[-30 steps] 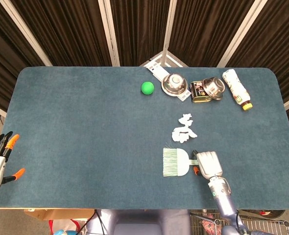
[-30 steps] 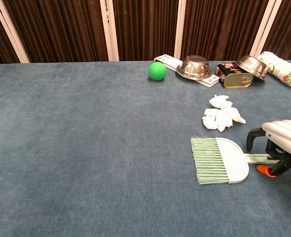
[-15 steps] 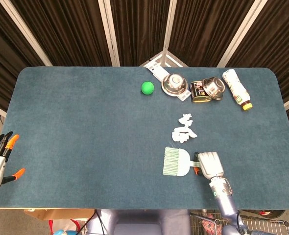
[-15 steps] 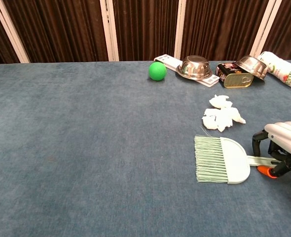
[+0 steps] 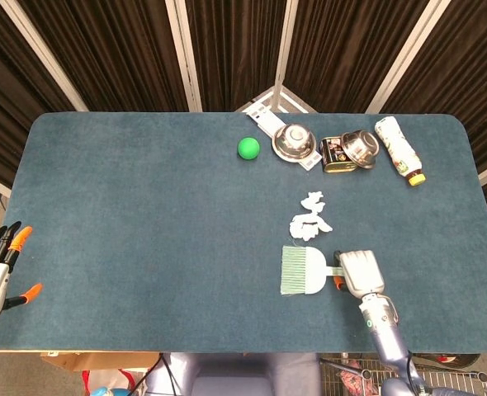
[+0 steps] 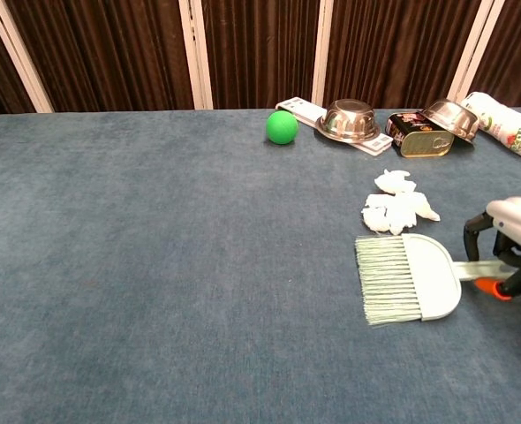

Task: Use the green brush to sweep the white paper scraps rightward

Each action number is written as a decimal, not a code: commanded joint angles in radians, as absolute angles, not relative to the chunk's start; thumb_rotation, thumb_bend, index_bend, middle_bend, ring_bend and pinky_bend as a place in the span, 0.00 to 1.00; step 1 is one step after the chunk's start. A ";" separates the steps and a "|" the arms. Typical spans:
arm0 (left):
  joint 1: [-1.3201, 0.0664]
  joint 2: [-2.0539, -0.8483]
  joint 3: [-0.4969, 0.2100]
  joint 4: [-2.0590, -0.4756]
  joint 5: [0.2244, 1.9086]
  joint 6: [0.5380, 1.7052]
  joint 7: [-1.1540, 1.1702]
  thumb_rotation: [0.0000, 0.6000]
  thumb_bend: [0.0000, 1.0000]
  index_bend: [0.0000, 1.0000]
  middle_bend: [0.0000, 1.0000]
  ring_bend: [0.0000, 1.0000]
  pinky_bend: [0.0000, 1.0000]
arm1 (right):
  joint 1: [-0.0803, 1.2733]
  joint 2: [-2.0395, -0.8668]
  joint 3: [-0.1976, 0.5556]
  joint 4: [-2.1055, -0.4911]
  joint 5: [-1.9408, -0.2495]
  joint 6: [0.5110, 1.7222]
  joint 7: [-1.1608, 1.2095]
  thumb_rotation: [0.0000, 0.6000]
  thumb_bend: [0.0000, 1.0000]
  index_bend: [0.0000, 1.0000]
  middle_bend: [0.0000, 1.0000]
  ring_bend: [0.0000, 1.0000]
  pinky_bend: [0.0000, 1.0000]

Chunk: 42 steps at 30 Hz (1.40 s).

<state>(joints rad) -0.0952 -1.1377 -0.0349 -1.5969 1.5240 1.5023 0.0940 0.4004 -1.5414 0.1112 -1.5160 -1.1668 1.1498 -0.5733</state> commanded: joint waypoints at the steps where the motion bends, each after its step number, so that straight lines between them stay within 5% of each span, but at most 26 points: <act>1: -0.096 -1.138 -0.035 -1.597 1.524 1.502 0.094 1.00 0.00 0.00 0.00 0.00 0.00 | 0.415 -1.495 0.131 -1.569 -1.180 1.170 -0.611 1.00 0.50 0.73 0.95 0.98 0.88; 12: -0.095 -1.137 -0.034 -1.598 1.528 1.504 0.092 1.00 0.00 0.00 0.00 0.00 0.00 | 0.470 -1.365 0.189 -1.730 -1.124 1.176 -0.745 1.00 0.50 0.75 0.96 0.98 0.88; 23: -0.098 -1.131 -0.032 -1.602 1.527 1.494 0.076 1.00 0.00 0.00 0.00 0.00 0.00 | 0.562 -1.366 0.214 -1.793 -1.064 1.141 -0.866 1.00 0.50 0.76 0.95 0.98 0.88; 42: -0.105 -1.106 -0.032 -1.627 1.500 1.461 0.039 1.00 0.00 0.00 0.00 0.00 0.00 | 0.723 -1.454 0.199 -1.439 -0.862 1.014 -0.995 1.00 0.50 0.76 0.95 0.98 0.88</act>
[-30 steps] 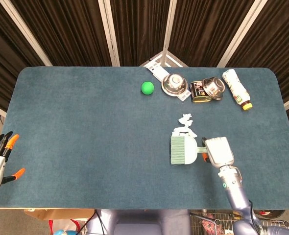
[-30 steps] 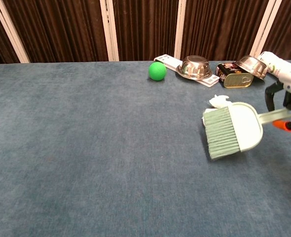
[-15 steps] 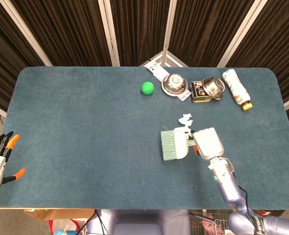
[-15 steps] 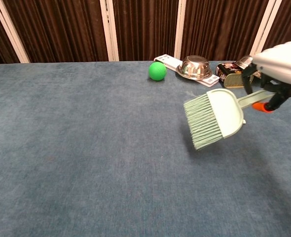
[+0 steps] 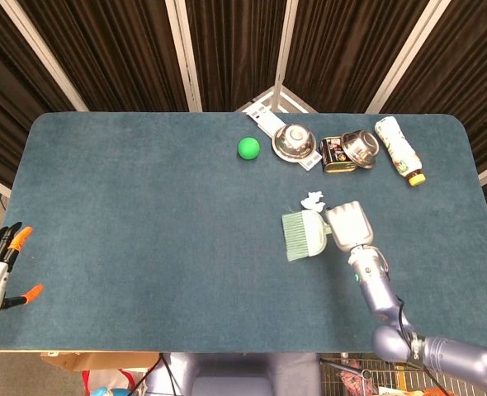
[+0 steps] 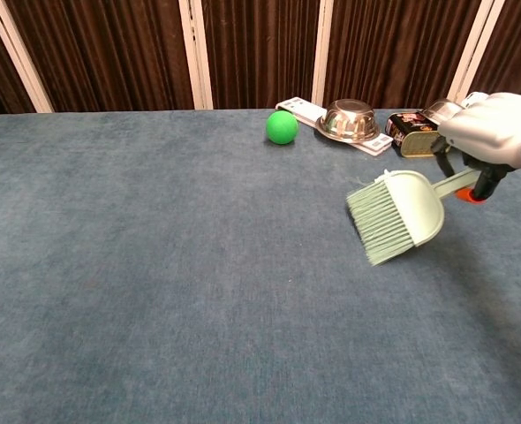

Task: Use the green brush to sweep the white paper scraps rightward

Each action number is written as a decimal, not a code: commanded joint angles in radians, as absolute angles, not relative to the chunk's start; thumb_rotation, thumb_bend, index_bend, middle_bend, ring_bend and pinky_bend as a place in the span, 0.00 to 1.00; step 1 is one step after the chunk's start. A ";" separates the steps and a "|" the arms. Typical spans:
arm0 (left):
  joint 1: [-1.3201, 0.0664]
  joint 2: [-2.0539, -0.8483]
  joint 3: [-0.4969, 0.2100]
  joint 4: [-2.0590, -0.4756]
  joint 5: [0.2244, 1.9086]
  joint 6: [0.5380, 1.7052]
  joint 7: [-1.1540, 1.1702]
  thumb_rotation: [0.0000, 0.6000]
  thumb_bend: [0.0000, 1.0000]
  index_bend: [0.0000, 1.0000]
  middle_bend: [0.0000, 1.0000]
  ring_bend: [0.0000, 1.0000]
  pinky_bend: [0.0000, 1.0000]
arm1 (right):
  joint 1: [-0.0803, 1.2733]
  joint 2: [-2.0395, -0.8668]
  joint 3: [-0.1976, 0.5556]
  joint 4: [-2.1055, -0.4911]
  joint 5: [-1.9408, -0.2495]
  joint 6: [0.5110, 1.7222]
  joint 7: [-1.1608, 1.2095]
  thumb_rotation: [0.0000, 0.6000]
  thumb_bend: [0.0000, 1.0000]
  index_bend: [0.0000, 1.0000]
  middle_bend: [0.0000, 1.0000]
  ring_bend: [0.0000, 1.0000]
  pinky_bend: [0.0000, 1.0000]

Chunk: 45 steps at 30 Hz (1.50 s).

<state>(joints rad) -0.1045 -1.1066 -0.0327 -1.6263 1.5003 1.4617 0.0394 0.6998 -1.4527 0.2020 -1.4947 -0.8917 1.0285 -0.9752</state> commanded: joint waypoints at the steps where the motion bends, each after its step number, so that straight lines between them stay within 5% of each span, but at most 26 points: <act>1: -0.105 -1.106 -0.032 -1.628 1.501 1.461 0.039 1.00 0.00 0.00 0.00 0.00 0.00 | 0.730 -1.449 0.199 -1.420 -0.858 1.014 -1.002 1.00 0.50 0.76 0.96 0.98 0.88; 13: -0.104 -1.105 -0.031 -1.634 1.497 1.460 0.047 1.00 0.00 0.00 0.00 0.00 0.00 | 0.757 -1.324 0.228 -1.326 -0.804 1.079 -1.061 1.00 0.50 0.77 0.95 0.98 0.88; 24: -0.107 -1.107 -0.028 -1.637 1.507 1.459 0.051 1.00 0.00 0.00 0.00 0.00 0.00 | 0.754 -1.210 0.224 -1.588 -0.893 1.144 -1.026 1.00 0.50 0.77 0.96 0.98 0.88; 32: -0.111 -1.108 -0.027 -1.637 1.506 1.451 0.050 1.00 0.00 0.00 0.00 0.00 0.00 | 0.802 -1.286 0.198 -1.645 -0.902 1.132 -1.081 1.00 0.50 0.77 0.96 0.98 0.88; 45: -0.113 -1.095 -0.032 -1.637 1.479 1.432 0.018 1.00 0.00 0.00 0.00 0.00 0.00 | 0.858 -1.427 0.162 -1.475 -0.817 1.071 -1.099 1.00 0.50 0.77 0.96 0.98 0.88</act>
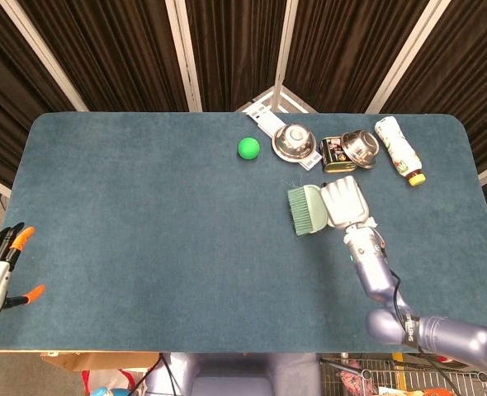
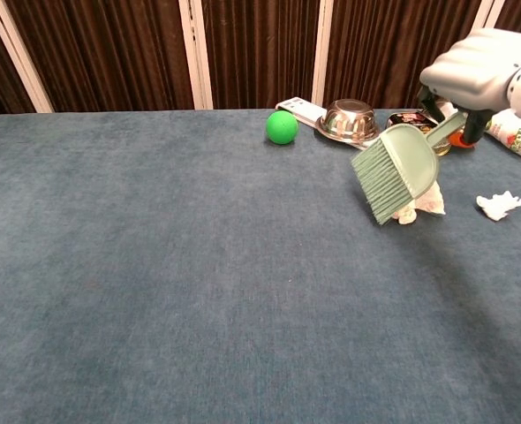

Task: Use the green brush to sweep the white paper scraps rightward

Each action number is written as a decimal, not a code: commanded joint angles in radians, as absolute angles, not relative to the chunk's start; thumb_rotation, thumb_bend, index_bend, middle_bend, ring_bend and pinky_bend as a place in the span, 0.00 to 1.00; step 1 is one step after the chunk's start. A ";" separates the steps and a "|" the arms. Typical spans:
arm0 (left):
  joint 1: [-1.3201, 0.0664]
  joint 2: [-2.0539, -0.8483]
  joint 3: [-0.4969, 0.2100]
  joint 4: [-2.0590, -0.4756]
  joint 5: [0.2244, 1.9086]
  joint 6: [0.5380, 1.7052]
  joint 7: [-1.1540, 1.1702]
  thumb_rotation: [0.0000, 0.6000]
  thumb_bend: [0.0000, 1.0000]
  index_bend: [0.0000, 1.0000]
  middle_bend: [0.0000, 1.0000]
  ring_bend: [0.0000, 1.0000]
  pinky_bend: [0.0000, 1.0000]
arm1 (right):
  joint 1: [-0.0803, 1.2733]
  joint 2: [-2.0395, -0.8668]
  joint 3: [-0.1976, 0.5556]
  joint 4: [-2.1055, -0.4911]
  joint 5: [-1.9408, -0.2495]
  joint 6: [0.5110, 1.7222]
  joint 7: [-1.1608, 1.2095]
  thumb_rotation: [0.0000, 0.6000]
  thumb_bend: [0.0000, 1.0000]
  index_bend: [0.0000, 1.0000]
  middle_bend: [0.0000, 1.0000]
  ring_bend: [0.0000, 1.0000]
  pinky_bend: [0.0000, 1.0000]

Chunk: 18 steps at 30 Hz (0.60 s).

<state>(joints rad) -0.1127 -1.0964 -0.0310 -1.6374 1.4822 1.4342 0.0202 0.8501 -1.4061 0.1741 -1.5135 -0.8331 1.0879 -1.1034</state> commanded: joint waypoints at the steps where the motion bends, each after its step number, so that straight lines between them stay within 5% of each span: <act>1: -0.113 -1.095 -0.032 -1.637 1.478 1.431 0.017 1.00 0.00 0.00 0.00 0.00 0.00 | 0.859 -1.431 0.159 -1.462 -0.814 1.068 -1.098 1.00 0.50 0.77 0.95 0.98 0.88; 18: -0.105 -1.090 -0.029 -1.653 1.479 1.442 0.015 1.00 0.00 0.00 0.00 0.00 0.00 | 0.804 -1.302 0.126 -1.309 -0.732 1.118 -1.132 1.00 0.50 0.77 0.96 0.98 0.88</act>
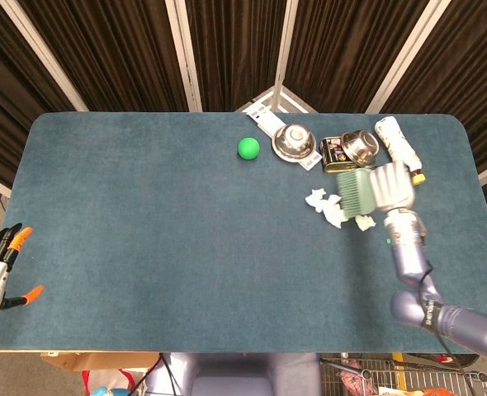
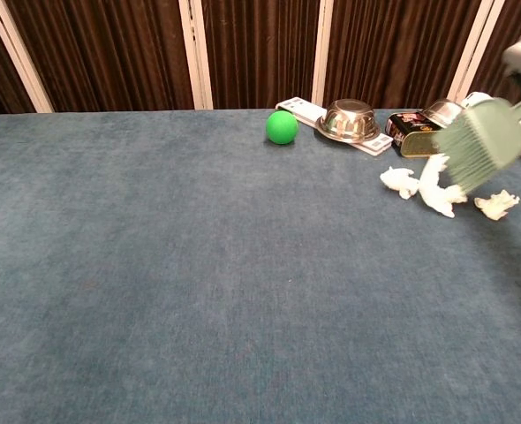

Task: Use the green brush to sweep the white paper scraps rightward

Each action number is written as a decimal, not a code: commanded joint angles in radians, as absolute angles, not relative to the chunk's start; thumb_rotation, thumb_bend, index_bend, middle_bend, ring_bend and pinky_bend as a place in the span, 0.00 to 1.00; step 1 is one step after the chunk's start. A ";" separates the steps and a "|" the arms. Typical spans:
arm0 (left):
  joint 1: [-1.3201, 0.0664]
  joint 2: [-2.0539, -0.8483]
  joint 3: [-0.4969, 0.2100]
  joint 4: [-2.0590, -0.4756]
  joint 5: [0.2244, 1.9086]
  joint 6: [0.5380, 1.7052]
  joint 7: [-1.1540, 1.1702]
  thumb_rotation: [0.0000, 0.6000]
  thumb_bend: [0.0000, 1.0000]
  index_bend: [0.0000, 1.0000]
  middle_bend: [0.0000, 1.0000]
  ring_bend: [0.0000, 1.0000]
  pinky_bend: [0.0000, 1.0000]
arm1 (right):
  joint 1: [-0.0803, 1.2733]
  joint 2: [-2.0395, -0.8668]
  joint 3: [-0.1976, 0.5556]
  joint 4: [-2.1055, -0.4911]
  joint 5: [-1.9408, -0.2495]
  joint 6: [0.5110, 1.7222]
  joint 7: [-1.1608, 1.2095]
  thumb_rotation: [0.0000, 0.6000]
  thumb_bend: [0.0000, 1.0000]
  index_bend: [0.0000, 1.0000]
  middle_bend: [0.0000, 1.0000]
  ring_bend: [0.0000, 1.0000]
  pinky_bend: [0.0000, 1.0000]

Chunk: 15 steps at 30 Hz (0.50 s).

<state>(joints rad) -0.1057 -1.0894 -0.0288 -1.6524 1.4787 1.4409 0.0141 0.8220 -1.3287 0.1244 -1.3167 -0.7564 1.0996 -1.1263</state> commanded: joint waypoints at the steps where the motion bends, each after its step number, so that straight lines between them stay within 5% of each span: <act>1: -0.104 -1.090 -0.028 -1.653 1.480 1.444 0.016 1.00 0.00 0.00 0.00 0.00 0.00 | 0.797 -1.287 0.126 -1.309 -0.725 1.125 -1.133 1.00 0.50 0.77 0.96 0.98 0.88; 15: -0.112 -1.099 -0.028 -1.654 1.493 1.440 0.032 1.00 0.00 0.00 0.00 0.00 0.00 | 0.797 -1.176 0.121 -1.599 -0.859 1.170 -1.100 1.00 0.50 0.77 0.95 0.98 0.88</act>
<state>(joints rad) -0.1119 -1.0993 -0.0276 -1.6539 1.4930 1.4401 0.0323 0.7827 -1.1894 0.1272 -1.5372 -0.8238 1.1763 -1.0933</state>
